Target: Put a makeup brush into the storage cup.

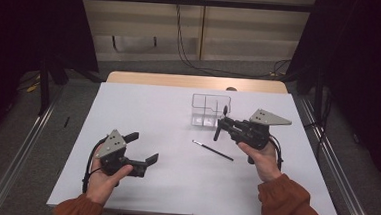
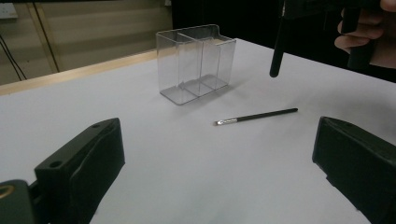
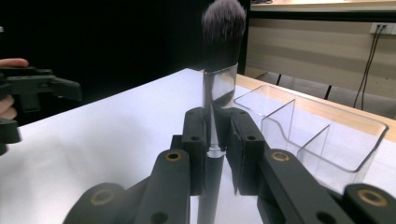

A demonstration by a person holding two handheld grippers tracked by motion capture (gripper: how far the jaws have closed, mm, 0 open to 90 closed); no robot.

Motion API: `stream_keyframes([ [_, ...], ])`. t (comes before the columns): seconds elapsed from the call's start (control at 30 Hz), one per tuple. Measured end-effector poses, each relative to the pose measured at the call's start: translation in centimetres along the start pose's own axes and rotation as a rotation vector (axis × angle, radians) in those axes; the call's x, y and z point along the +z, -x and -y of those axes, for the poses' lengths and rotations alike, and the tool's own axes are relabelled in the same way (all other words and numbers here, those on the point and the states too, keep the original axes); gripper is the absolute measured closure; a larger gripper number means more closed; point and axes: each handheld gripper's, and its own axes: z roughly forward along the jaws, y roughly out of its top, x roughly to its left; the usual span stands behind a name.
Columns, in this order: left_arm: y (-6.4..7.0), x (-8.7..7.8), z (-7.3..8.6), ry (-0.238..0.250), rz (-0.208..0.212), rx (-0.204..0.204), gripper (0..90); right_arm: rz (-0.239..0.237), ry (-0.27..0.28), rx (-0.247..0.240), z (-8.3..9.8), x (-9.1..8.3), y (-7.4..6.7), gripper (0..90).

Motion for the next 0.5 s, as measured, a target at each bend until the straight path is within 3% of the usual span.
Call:
stream_keyframes([
  [0.1, -0.5, -0.4, 0.4, -0.008, -0.029, 0.007, 2.3, 0.002, -0.007, 0.001, -0.3, 0.5, 0.4, 78.4],
  [0.23, -0.8, -1.0, 0.7, -0.006, -0.038, -0.005, 2.3, 0.018, -0.001, 0.006, -0.7, 0.8, 1.2, 78.5],
  [0.3, -0.7, -1.3, 0.9, -0.016, -0.045, 0.021, 2.3, 0.031, 0.006, 0.008, -1.0, 0.9, 1.6, 78.4],
  [0.37, -0.5, -1.7, 1.0, -0.019, -0.082, 0.048, 3.0, 0.042, 0.005, 0.008, -1.3, 1.0, 1.9, 78.5],
  [0.4, -0.6, -2.0, 1.1, -0.023, -0.061, 0.043, 3.0, 0.046, 0.006, 0.010, -1.4, 1.1, 2.1, 78.5],
  [0.5, -0.9, -2.6, 1.4, -0.015, -0.072, 0.030, 2.7, 0.067, 0.007, 0.015, -1.8, 1.3, 2.6, 78.5],
])
